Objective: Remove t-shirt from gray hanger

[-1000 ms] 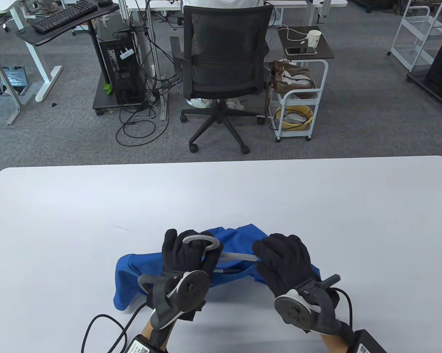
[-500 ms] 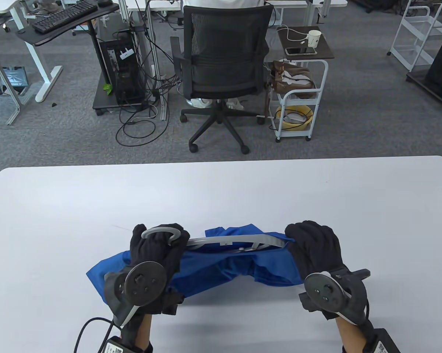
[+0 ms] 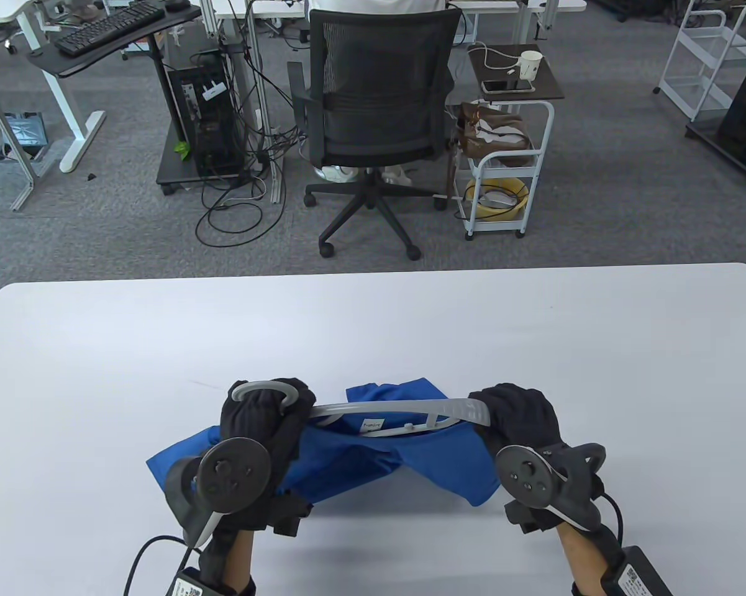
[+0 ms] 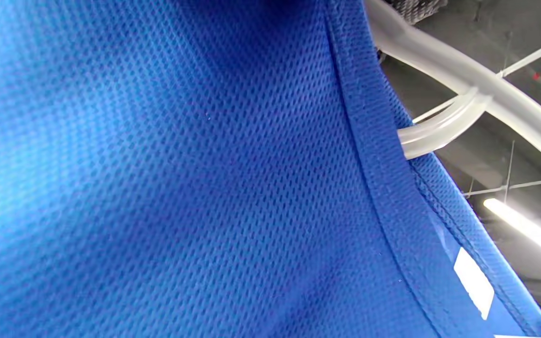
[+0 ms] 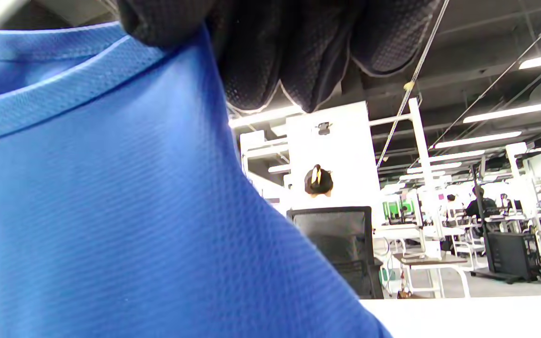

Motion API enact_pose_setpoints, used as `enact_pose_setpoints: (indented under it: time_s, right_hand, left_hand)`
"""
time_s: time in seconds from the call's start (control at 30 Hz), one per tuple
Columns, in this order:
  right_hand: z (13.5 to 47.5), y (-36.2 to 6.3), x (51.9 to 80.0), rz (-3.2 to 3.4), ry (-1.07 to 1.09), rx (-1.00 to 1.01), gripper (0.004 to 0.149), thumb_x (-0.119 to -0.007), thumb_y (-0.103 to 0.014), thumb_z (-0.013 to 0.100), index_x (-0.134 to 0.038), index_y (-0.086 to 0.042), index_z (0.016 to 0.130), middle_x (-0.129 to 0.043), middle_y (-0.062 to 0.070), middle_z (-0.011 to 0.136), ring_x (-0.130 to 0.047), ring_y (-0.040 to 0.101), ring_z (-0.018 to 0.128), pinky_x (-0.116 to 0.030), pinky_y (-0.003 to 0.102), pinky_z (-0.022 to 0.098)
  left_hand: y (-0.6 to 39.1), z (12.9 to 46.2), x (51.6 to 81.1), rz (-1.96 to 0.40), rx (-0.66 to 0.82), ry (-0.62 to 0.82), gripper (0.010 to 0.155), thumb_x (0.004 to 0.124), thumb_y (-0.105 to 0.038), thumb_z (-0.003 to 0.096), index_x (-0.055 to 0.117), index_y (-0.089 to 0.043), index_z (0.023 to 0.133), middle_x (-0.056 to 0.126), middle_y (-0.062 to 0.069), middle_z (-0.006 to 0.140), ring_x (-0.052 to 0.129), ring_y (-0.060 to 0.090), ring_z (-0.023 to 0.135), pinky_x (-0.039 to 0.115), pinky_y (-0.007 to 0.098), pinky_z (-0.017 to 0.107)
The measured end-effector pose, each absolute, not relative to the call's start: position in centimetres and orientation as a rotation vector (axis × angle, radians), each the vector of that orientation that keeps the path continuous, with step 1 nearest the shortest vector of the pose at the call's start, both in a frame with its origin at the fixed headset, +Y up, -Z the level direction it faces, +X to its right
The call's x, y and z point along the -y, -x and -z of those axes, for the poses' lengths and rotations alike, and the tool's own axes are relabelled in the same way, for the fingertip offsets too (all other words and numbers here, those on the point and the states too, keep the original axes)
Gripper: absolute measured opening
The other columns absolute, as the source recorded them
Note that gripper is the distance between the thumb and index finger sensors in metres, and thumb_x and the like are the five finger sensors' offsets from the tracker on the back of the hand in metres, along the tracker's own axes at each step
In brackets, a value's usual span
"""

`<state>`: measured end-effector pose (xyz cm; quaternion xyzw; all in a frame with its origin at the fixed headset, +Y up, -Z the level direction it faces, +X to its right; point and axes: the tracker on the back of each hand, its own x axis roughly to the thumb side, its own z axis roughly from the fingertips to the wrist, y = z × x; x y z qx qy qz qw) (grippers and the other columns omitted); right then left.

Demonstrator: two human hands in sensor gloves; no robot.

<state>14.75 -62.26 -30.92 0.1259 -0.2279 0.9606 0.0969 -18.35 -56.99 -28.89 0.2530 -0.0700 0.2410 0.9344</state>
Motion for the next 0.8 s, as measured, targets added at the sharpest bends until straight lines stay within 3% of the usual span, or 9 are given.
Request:
enact_pose_setpoints:
  time_s: [0.27,0.47,0.6,0.73,0.8]
  right_hand:
    - [31.3,-15.7,62.3,-2.884,-0.237,0.723,0.049,-0.058,-0.035,0.058,-0.059,-0.024,0.105,-0.071,0.007,0.107,-0.074,0.034,0.100,-0.062,0.054,0.079]
    - [30.1,-13.2,62.6,-2.842,-0.455,0.723,0.055,-0.055,-0.042,0.057,-0.055,-0.021,0.108,-0.070,0.008,0.107,-0.076,0.034,0.098,-0.066,0.051,0.077]
    - [29.0,-10.5,63.6,-2.796,-0.719,0.579,0.065,-0.052,-0.049,0.055,-0.051,-0.016,0.111,-0.069,0.011,0.107,-0.081,0.032,0.092,-0.071,0.045,0.073]
    - [27.9,-8.5,64.3,-2.759,-0.868,0.490,0.064,-0.054,-0.050,0.053,-0.055,-0.014,0.105,-0.076,0.009,0.098,-0.088,0.025,0.080,-0.077,0.039,0.065]
    - [27.5,-8.2,64.5,-2.791,-0.828,0.577,0.059,-0.057,-0.047,0.053,-0.058,-0.014,0.102,-0.080,0.005,0.090,-0.092,0.020,0.073,-0.081,0.035,0.060]
  left_hand:
    - [16.2,29.5,58.0,-0.262,0.094,-0.522,0.037,0.054,-0.052,0.0576,0.073,-0.035,0.083,0.091,-0.007,0.075,0.096,0.021,0.078,0.058,0.056,0.081]
    - [12.1,29.6,59.8,-0.114,0.190,-0.437,0.037,0.053,-0.054,0.0574,0.073,-0.036,0.083,0.091,-0.011,0.074,0.096,0.019,0.077,0.058,0.053,0.082]
    - [8.4,28.9,61.6,0.017,0.288,-0.428,0.039,0.052,-0.055,0.0567,0.075,-0.036,0.081,0.093,-0.012,0.068,0.099,0.017,0.071,0.061,0.051,0.080]
    - [6.0,27.7,62.3,0.079,0.358,-0.473,0.040,0.052,-0.056,0.0558,0.076,-0.034,0.080,0.093,-0.012,0.066,0.099,0.017,0.069,0.063,0.050,0.080]
    - [5.8,27.1,62.2,0.127,0.349,-0.520,0.040,0.051,-0.056,0.0554,0.075,-0.035,0.080,0.093,-0.013,0.066,0.100,0.016,0.069,0.064,0.049,0.079]
